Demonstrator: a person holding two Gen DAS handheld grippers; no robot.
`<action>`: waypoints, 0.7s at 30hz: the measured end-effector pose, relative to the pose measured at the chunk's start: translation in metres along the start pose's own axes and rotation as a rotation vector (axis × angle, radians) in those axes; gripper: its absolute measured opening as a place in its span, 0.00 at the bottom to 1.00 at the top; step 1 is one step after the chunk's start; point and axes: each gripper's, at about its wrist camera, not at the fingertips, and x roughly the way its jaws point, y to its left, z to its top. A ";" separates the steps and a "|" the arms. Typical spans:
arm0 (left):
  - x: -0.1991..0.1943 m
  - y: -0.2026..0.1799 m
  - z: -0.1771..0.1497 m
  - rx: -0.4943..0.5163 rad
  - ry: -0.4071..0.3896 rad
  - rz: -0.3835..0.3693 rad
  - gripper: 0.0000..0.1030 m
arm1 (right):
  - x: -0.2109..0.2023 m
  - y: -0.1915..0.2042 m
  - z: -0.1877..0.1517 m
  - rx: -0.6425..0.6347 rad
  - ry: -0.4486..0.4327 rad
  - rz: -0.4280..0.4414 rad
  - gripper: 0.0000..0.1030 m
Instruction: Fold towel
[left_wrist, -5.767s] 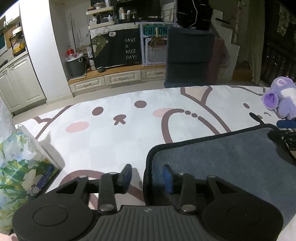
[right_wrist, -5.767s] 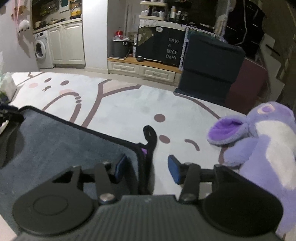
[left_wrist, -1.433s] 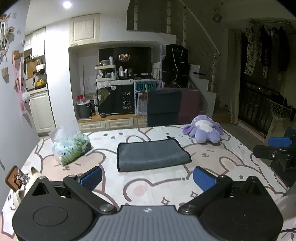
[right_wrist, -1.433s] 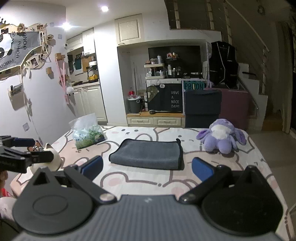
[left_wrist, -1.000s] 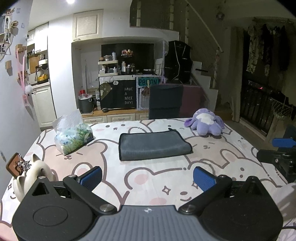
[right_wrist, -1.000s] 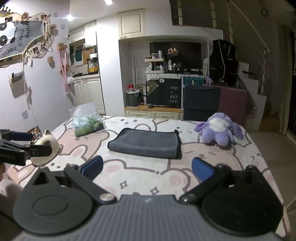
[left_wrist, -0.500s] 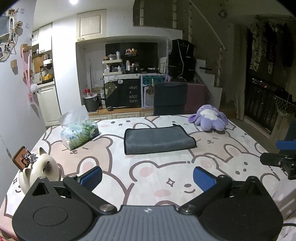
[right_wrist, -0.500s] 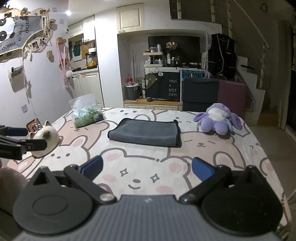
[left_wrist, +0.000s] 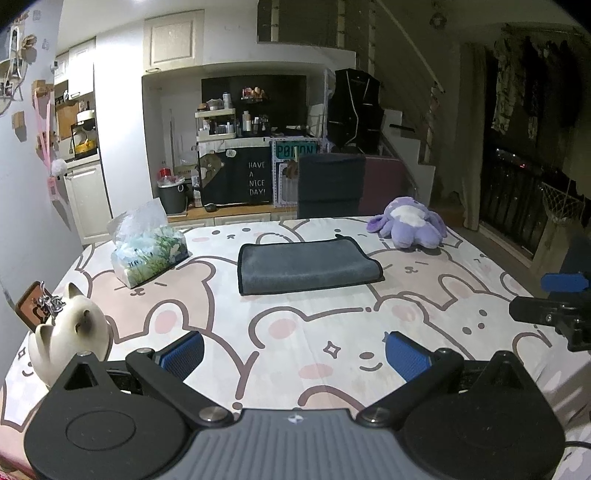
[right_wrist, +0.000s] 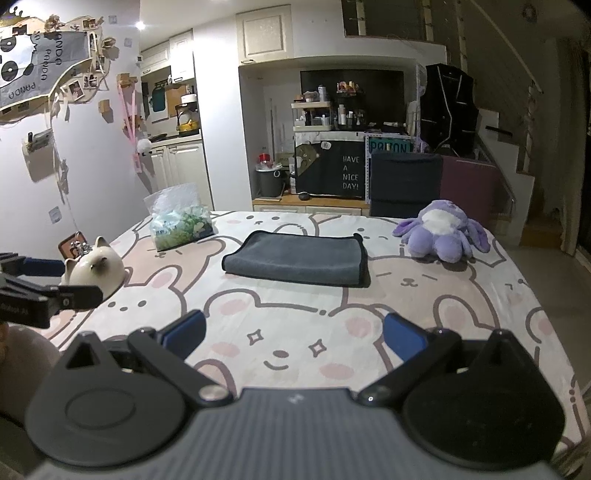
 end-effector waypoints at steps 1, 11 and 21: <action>0.000 0.001 0.000 -0.004 0.002 -0.001 1.00 | 0.001 0.000 0.000 0.003 0.000 -0.002 1.00; 0.000 0.002 -0.001 -0.014 0.006 -0.003 1.00 | 0.005 0.003 -0.004 -0.024 0.012 -0.001 1.00; 0.001 0.002 -0.003 -0.021 0.007 -0.011 1.00 | 0.007 0.002 -0.005 -0.023 0.016 0.013 1.00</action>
